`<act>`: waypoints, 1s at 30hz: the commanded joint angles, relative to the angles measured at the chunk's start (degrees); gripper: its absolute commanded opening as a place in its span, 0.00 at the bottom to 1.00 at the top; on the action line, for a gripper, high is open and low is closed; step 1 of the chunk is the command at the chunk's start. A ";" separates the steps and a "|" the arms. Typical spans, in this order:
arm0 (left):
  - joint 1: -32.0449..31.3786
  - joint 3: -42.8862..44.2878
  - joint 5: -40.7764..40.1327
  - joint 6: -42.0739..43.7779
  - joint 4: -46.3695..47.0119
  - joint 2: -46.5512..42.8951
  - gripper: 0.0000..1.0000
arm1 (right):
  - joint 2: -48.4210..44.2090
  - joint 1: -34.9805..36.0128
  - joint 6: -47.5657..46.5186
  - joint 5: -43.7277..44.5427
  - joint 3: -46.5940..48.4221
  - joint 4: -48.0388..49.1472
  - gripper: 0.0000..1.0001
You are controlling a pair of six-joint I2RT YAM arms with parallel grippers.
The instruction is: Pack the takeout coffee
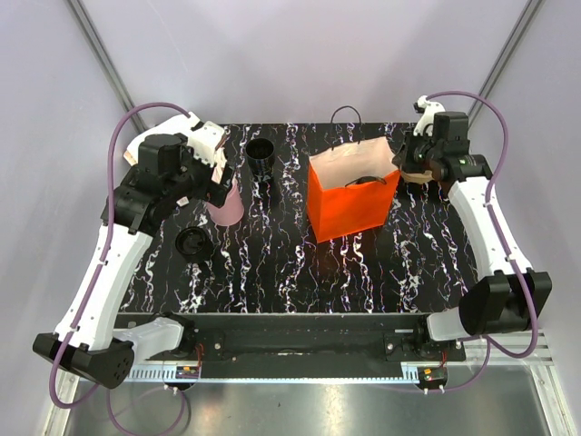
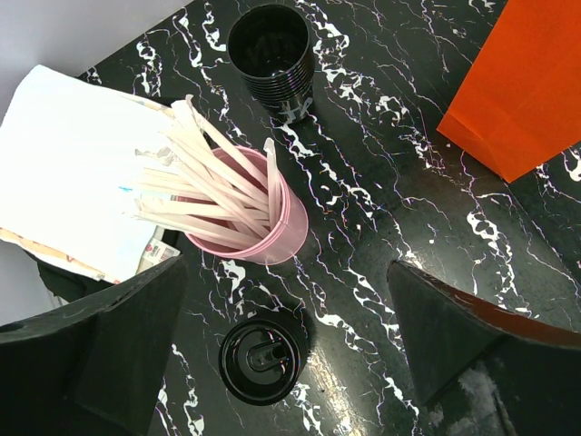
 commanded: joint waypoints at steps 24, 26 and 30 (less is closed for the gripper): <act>0.27 0.40 1.12 -1.08 2.03 -0.57 0.99 | -9.95 7.19 0.25 3.83 -4.98 -6.23 0.02; 0.27 0.49 1.29 -1.17 1.94 -0.57 0.99 | -10.21 7.37 -0.19 4.44 -4.90 -6.23 0.05; 0.35 0.49 1.21 -1.08 1.94 -0.66 0.99 | -10.39 7.37 -0.81 5.50 -4.63 -6.23 0.25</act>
